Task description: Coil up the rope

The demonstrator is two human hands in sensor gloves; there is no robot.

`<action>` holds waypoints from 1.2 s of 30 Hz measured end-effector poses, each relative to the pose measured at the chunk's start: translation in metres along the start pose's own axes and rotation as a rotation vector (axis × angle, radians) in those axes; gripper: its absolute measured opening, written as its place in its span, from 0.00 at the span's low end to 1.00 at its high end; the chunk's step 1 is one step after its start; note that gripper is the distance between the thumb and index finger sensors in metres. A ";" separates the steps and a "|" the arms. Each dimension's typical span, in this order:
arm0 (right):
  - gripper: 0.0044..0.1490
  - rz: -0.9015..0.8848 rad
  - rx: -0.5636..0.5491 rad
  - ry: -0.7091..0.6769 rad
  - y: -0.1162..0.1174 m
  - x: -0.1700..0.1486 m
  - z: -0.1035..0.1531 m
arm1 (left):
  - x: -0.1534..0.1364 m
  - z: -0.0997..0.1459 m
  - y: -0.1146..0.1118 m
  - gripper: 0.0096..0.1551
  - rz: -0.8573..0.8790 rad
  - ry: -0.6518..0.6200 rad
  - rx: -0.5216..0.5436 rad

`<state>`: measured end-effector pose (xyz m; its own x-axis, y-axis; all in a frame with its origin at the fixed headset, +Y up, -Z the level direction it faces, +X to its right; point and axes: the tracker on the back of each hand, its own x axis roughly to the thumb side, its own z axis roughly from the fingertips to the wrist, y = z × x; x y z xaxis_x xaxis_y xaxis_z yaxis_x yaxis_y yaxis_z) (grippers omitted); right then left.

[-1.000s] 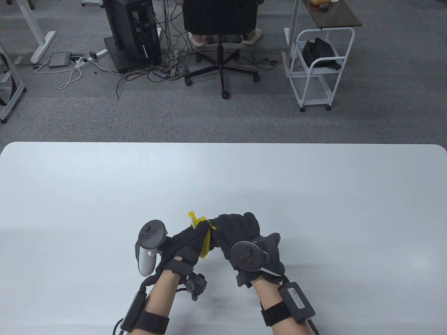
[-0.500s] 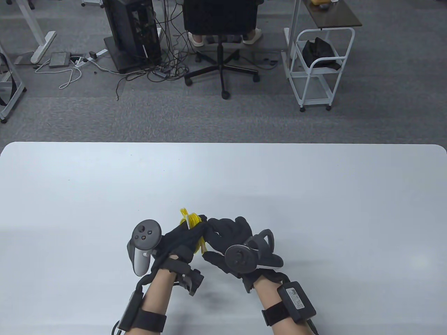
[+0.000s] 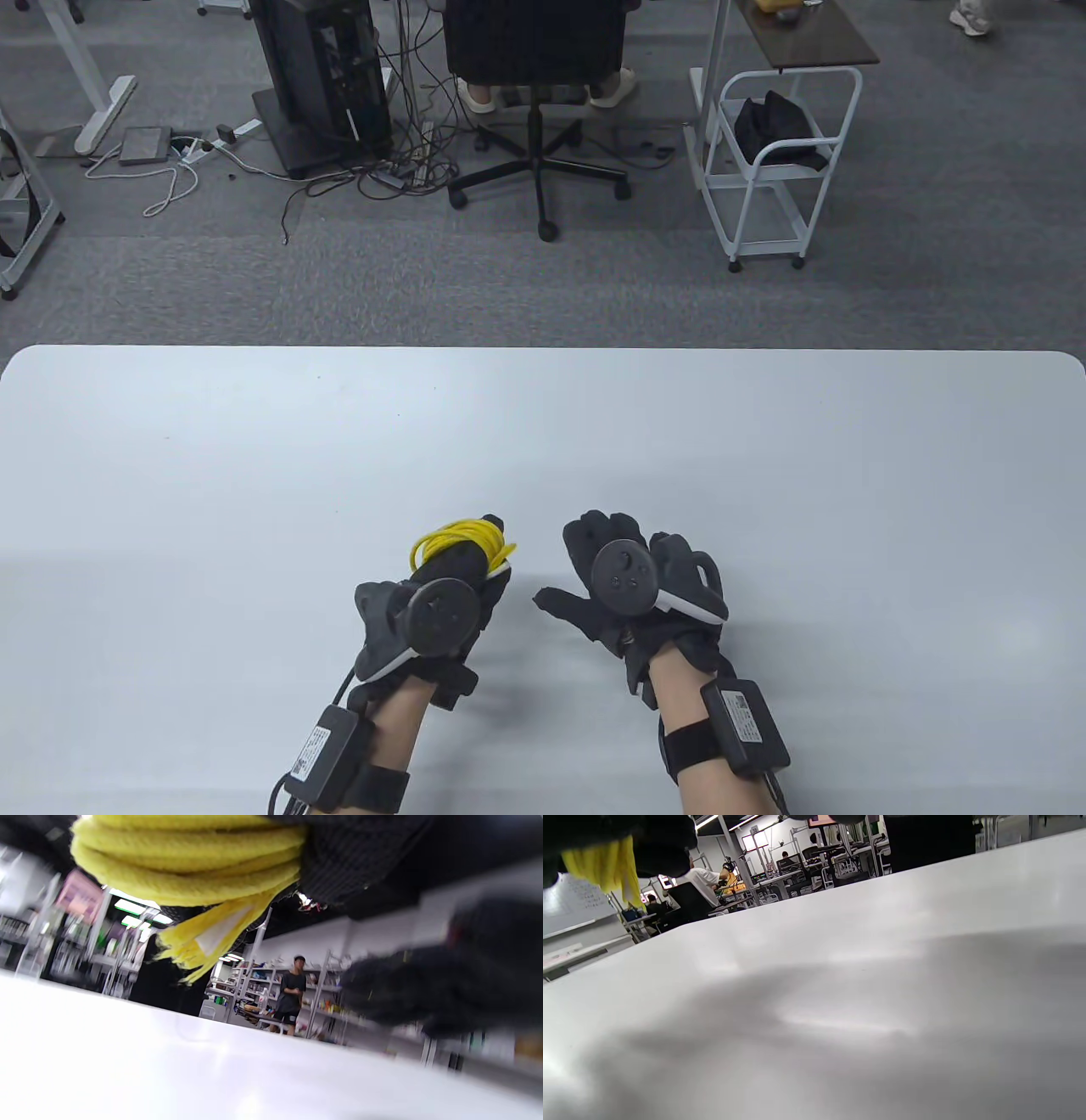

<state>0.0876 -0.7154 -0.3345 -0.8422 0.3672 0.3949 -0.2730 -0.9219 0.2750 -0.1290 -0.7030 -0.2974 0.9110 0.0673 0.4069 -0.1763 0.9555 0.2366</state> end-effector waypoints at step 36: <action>0.34 -0.144 -0.123 -0.175 -0.008 0.027 -0.008 | 0.090 0.006 -0.040 0.31 -0.617 -0.467 -0.096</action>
<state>0.0631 -0.6985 -0.3331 -0.7000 0.5020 0.5080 -0.4477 -0.8626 0.2355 -0.0427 -0.7372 -0.2650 0.5788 -0.5920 0.5609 0.3634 0.8030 0.4724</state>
